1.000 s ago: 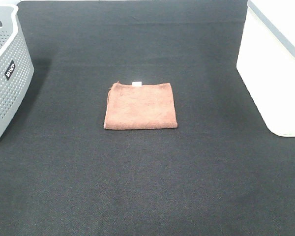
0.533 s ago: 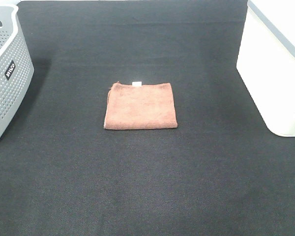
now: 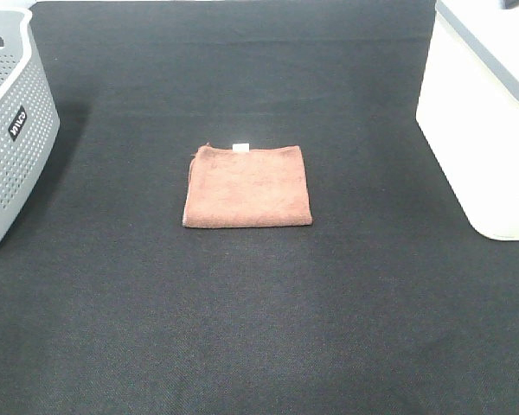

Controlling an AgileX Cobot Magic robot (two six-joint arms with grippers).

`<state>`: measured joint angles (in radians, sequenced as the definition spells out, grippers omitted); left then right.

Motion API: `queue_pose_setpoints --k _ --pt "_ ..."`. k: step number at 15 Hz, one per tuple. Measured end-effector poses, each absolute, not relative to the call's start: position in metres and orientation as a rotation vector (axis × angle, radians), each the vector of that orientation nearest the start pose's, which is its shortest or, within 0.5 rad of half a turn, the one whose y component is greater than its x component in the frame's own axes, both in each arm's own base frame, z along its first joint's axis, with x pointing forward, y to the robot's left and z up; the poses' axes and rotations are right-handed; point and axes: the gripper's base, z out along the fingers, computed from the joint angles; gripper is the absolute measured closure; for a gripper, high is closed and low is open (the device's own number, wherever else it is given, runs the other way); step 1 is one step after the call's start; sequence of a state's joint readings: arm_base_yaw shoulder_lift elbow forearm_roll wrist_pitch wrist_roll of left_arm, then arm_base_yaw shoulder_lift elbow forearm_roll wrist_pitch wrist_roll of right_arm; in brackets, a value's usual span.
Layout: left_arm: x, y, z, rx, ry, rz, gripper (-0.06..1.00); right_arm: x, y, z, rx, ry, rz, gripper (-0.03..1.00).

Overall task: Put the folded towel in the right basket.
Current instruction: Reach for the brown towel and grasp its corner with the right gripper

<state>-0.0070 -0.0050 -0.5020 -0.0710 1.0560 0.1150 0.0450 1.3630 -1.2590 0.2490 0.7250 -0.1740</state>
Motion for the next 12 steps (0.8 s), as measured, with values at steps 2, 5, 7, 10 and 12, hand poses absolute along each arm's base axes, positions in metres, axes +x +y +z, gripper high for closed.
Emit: queue_pose_setpoints --k 2,5,7,10,12 --pt "-0.006 -0.006 0.278 0.127 2.027 -0.017 0.06 0.332 0.037 0.354 -0.145 2.355 0.323 0.21" --pt "-0.006 -0.006 0.278 0.127 2.027 -0.017 0.06 0.364 0.058 0.340 -0.223 2.390 0.391 0.21" --pt "-0.006 -0.006 0.278 0.127 2.027 -0.017 0.06 0.379 0.090 0.325 -0.328 2.417 0.423 0.21" --pt "-0.006 -0.006 0.278 0.127 2.027 -0.017 0.06 0.408 0.129 0.276 -0.408 2.515 0.483 0.21" --pt "-0.006 -0.006 0.278 0.127 2.027 -0.017 0.06 0.424 0.135 0.243 -0.387 2.581 0.510 0.21"
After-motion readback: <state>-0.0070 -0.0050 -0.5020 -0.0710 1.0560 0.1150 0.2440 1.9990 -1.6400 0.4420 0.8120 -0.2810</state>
